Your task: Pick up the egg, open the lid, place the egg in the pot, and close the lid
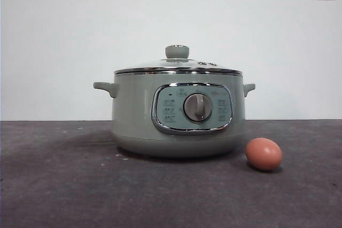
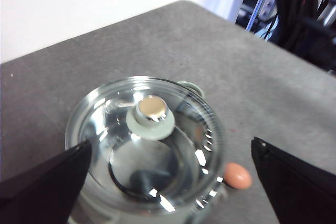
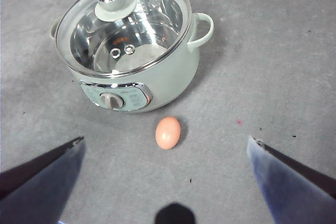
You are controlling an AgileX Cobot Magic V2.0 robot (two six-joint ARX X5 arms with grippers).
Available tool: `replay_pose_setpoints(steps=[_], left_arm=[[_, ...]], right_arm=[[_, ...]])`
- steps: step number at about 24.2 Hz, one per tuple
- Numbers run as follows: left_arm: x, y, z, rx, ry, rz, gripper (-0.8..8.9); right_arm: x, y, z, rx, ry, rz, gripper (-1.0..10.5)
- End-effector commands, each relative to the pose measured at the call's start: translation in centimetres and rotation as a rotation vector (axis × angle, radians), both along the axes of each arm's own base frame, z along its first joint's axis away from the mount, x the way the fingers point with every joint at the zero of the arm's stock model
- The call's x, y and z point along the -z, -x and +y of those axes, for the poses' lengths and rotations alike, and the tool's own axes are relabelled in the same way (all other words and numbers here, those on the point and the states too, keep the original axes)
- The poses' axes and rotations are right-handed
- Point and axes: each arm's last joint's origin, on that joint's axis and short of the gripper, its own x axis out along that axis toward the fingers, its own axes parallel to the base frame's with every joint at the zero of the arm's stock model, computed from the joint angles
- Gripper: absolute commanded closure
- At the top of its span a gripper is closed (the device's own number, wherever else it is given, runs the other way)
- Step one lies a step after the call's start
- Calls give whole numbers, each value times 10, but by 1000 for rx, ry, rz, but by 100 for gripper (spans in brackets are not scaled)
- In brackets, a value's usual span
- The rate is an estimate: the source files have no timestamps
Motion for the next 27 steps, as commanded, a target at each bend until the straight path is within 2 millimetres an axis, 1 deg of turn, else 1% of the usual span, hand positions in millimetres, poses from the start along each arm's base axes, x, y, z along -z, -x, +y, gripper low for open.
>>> replay_pose_setpoints(steps=[1, 4, 7, 9, 12, 15, 18, 20, 24, 27], left_arm=[[7, -28, -23, 18, -81, -15, 177], [22, -60, -51, 53, -138, 9, 178], [44, -87, -73, 80, -160, 32, 178], [61, -101, -83, 87, -166, 45, 178], [80, -114, -91, 90, -177, 66, 180], [92, -124, -96, 91, -176, 67, 180], [100, -127, -101, 101, -179, 77, 180], [103, -128, -105, 108, -180, 78, 188], [102, -127, -108, 115, -175, 65, 189], [109, -129, -110, 116, -185, 88, 189]], right_arm=[[-1, -1, 0, 2, -7, 4, 383], [0, -1, 0, 2, -7, 5, 383], [0, -1, 0, 4, -9, 6, 383], [0, -1, 0, 4, -9, 6, 383], [0, -1, 0, 4, -9, 7, 383], [1, -4, 0, 4, -8, 22, 383], [2, -6, 0, 4, -6, 41, 383], [3, -9, 1, 4, -5, 53, 383], [4, -10, 1, 4, -5, 59, 384], [5, -10, 1, 4, -4, 67, 384]])
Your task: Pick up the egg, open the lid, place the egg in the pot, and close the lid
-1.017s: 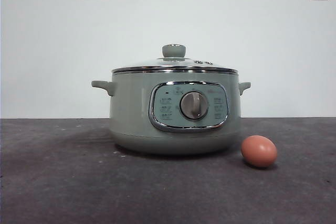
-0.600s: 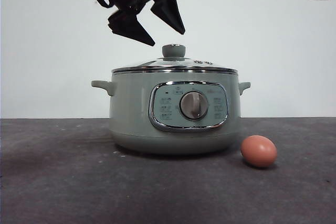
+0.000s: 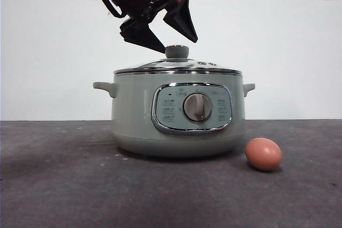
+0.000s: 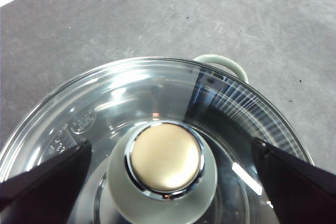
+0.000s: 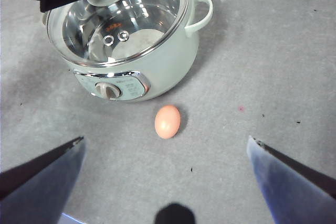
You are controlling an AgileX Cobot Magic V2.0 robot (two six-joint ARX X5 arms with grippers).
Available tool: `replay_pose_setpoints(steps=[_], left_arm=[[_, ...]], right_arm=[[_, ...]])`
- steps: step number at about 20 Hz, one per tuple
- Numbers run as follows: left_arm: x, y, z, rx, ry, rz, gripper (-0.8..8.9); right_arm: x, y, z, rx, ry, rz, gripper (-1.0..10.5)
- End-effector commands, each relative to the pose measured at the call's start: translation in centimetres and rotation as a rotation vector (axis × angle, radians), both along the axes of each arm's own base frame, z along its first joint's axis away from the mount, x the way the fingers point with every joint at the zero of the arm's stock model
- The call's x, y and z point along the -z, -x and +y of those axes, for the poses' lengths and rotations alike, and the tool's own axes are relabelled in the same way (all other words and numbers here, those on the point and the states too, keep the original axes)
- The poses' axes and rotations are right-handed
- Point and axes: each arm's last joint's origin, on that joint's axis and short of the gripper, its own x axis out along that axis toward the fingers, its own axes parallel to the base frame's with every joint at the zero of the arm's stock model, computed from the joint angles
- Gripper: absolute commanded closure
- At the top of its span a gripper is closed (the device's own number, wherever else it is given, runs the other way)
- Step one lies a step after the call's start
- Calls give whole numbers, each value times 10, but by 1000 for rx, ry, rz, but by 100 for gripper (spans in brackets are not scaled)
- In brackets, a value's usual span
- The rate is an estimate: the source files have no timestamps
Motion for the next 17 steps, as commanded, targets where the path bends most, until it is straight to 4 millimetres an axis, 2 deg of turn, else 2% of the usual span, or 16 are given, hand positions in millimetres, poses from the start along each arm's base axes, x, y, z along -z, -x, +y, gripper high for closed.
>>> replay_pose_setpoints(steps=[1, 4, 7, 10, 16, 17], left_arm=[[14, -7, -5, 10, -17, 30, 190], [18, -8, -6, 8, -21, 45, 194], [18, -7, -7, 9, -20, 44, 413], [19, -7, -6, 9, -22, 47, 559], [19, -7, -6, -3, -14, 69, 764], [19, -6, -6, -3, -16, 73, 765]], right_arm=[[-1, 1, 0, 2, -6, 0, 384], [0, 1, 0, 2, -6, 5, 384], [0, 1, 0, 2, -5, 5, 384], [-1, 1, 0, 2, -5, 4, 384], [0, 0, 0, 1, -3, 6, 384], [0, 0, 0, 1, -3, 11, 384]])
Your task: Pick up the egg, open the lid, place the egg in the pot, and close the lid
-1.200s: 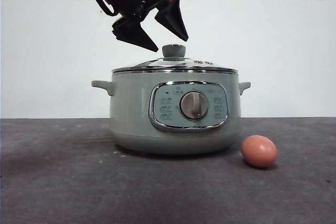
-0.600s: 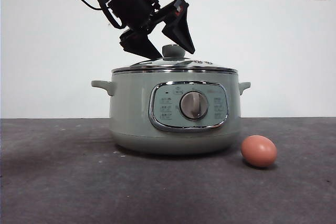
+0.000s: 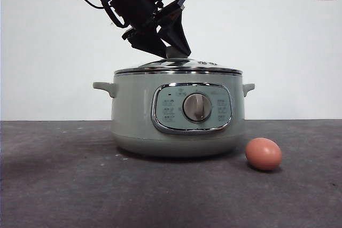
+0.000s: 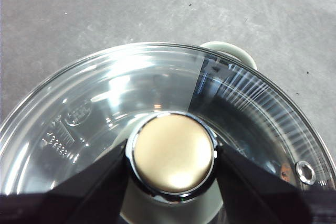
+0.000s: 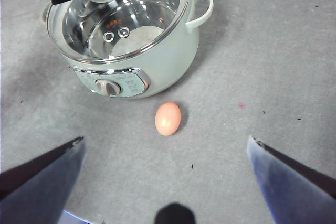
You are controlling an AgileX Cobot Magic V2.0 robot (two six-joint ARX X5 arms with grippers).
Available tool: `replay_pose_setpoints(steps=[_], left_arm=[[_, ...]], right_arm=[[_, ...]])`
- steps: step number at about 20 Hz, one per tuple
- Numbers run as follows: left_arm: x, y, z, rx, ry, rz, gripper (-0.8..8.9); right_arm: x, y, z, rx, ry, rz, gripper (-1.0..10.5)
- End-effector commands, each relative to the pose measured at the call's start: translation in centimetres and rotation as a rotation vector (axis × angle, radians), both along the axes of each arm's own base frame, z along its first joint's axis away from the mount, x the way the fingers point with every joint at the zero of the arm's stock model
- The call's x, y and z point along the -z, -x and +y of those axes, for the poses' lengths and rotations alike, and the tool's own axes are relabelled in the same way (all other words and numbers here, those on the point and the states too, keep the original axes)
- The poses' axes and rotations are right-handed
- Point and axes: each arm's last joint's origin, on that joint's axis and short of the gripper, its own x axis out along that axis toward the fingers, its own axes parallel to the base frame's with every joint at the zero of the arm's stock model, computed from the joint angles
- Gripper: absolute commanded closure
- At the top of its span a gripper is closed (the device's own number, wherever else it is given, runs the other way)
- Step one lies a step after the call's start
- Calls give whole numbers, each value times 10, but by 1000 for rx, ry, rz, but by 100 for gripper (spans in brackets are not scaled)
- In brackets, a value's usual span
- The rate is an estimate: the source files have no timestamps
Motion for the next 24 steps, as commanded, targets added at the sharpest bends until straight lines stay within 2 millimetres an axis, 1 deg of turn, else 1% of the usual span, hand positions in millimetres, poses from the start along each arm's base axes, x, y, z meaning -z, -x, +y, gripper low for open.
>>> replay_pose_setpoints(steps=[1, 3, 5, 7, 11, 15, 17, 19, 21, 23, 24], left_arm=[[6, 1, -1, 1, 2, 41, 765], [5, 1, -1, 4, 5, 41, 825], [3, 1, -1, 3, 7, 36, 822], [-3, 2, -1, 3, 14, 25, 822], [-28, 7, 2, 4, 47, -33, 822], [-53, 18, 9, 3, 80, -88, 822], [-69, 28, 16, -1, 96, -117, 822], [-89, 42, 29, -16, 106, -144, 822], [-112, 61, 45, -31, 120, -174, 822], [-135, 83, 66, -56, 137, -213, 822], [-147, 96, 78, -71, 147, -234, 822]], right_arm=[[0, 0, 0, 1, -4, 5, 384], [0, -1, 0, 1, -3, 12, 384], [1, -1, 0, 1, -2, 19, 384], [1, -2, 0, 1, -2, 20, 384], [1, -2, 0, 1, -2, 20, 384], [2, -4, 0, 1, -2, 30, 384], [4, -10, 1, 1, -1, 48, 384], [6, -20, 1, 1, 1, 67, 385], [9, -33, 2, -1, 0, 80, 387], [15, -49, 4, -11, -8, 107, 398], [19, -58, 6, -26, -15, 132, 421]])
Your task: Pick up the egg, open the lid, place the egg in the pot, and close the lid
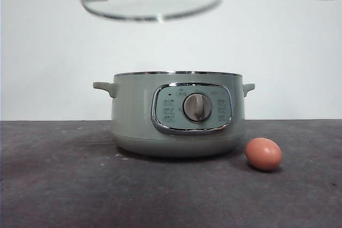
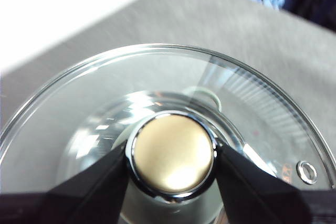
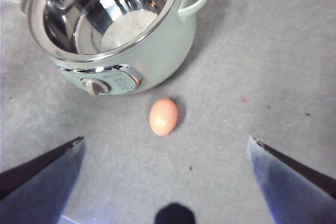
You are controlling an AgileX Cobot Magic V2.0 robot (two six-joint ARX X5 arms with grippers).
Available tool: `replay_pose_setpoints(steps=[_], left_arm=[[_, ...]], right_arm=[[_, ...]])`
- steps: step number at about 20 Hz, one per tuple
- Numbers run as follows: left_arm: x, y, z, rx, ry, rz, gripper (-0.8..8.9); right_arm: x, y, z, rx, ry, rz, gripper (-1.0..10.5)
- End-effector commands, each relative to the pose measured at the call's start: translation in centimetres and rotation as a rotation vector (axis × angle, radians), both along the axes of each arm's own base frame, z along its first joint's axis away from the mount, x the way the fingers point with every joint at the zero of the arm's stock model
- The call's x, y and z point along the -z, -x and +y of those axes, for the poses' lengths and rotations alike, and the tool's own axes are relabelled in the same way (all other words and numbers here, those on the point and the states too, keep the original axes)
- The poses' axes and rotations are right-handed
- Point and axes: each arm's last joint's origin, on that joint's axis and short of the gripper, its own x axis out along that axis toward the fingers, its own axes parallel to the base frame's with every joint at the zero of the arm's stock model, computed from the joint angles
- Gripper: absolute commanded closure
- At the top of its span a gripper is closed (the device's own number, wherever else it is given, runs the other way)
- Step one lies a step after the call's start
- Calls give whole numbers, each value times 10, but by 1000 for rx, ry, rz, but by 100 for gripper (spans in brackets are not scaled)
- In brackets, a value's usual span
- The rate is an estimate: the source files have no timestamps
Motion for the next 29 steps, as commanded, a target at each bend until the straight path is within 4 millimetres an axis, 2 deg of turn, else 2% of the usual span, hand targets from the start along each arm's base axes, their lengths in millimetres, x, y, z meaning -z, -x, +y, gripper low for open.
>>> replay_pose_setpoints(steps=[1, 4, 7, 13, 17, 21, 23, 26, 29], left_arm=[[-40, 32, 26, -27, 63, -113, 822], [-62, 70, 56, -73, 76, -157, 822], [-74, 106, 79, -116, 74, -166, 822], [-81, 156, 101, -161, 56, -170, 822], [-81, 170, 106, -161, 52, -160, 822], [-81, 174, 107, -161, 53, -164, 822], [-81, 174, 107, -161, 53, -165, 822], [-81, 174, 107, -161, 53, -165, 822], [-82, 174, 107, -161, 55, -168, 822]], right_arm=[[8, -18, 6, -27, -9, 48, 421], [28, -46, 22, -94, 4, 144, 420], [54, -72, 45, -158, 37, 232, 420], [103, -103, 82, -204, 164, 359, 420], [124, -114, 103, -197, 223, 366, 420], [147, -121, 115, -190, 270, 410, 420], [154, -125, 116, -171, 274, 408, 422], [160, -128, 117, -163, 279, 402, 515], [173, -124, 115, -144, 294, 423, 515]])
